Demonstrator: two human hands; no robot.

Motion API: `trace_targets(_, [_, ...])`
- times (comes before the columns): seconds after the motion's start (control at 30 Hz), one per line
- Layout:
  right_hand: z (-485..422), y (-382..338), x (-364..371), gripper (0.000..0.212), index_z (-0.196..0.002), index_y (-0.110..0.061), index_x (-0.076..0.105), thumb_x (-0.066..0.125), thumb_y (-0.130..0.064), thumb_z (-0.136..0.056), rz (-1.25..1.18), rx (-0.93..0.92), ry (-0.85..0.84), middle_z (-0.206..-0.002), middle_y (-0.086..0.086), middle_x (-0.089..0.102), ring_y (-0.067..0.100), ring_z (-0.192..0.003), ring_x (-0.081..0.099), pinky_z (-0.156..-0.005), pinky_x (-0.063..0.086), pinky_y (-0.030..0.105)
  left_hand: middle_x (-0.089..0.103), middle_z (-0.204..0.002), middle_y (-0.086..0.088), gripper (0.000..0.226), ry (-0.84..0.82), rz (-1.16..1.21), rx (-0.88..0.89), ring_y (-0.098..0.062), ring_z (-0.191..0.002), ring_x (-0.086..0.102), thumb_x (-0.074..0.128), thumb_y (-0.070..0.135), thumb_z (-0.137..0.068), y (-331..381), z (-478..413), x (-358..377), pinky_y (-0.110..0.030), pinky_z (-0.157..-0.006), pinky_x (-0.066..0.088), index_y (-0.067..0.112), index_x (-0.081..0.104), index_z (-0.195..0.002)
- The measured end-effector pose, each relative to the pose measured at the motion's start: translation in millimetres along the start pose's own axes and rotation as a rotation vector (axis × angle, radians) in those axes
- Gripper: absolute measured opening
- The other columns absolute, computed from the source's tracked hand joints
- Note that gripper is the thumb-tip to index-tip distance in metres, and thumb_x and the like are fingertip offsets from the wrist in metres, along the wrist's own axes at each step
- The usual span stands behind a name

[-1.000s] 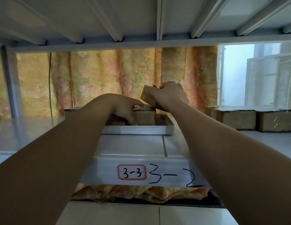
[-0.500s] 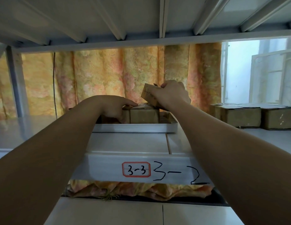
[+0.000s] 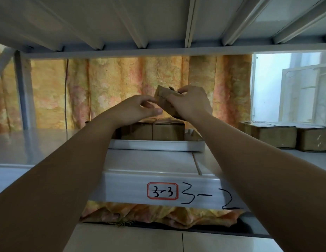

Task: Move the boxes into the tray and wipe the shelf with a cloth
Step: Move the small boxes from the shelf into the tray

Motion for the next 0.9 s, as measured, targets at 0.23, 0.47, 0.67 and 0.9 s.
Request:
trace_targets(0.23, [-9,-67,34,0.052,-0.110,-0.018,0.063,0.049,-0.057,-0.078,0.065,-0.086,-0.021,-0.117,0.009,0.056,0.032,-0.103,0.056,-0.088,0.048,0.044,0.066,-0.092,0.002,0.019,0.685,0.353,-0.013,-0.021,-0.093,0.062,0.052,0.012,-0.084,-4,11,-55,-0.028,-0.075,0.047,0.025,0.065,-0.082])
trace_targets(0.47, [-9,-105,77,0.053,-0.119,-0.016,0.054,0.049,-0.054,-0.083,0.189,-0.092,-0.069,-0.126,0.011,0.046,0.036,-0.112,0.047,-0.076,0.034,0.041,0.066,-0.113,-0.006,0.027,0.400,0.356,-0.059,-0.023,-0.103,0.061,0.050,0.025,-0.094,-22,12,-89,-0.036,-0.092,0.047,0.010,0.068,-0.106])
trace_targets(0.67, [-3,-119,117,0.061,-0.119,-0.016,0.055,0.045,-0.061,-0.079,0.222,-0.143,-0.175,-0.124,0.012,0.046,0.037,-0.113,0.045,-0.075,0.034,0.042,0.065,-0.103,0.000,0.036,0.344,0.293,-0.036,-0.015,-0.097,0.061,0.040,0.042,-0.097,-54,19,-101,-0.029,-0.085,0.047,0.016,0.063,-0.105])
trace_targets(0.9, [3,-119,138,0.053,-0.118,-0.023,0.060,0.054,-0.053,-0.074,0.243,-0.231,-0.224,-0.124,0.008,0.044,0.035,-0.123,0.033,-0.074,0.036,0.037,0.068,-0.084,0.000,0.021,0.326,0.476,-0.046,-0.003,-0.067,0.068,0.053,0.036,-0.092,-89,29,-90,-0.019,-0.059,0.055,0.020,0.067,-0.091])
Point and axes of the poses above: each hand's wrist, its own z-axis away from the middle knuckle, its own x-axis out of the palm, y = z × x, the point moved 6 cm from there along -z, towards the middle knuckle
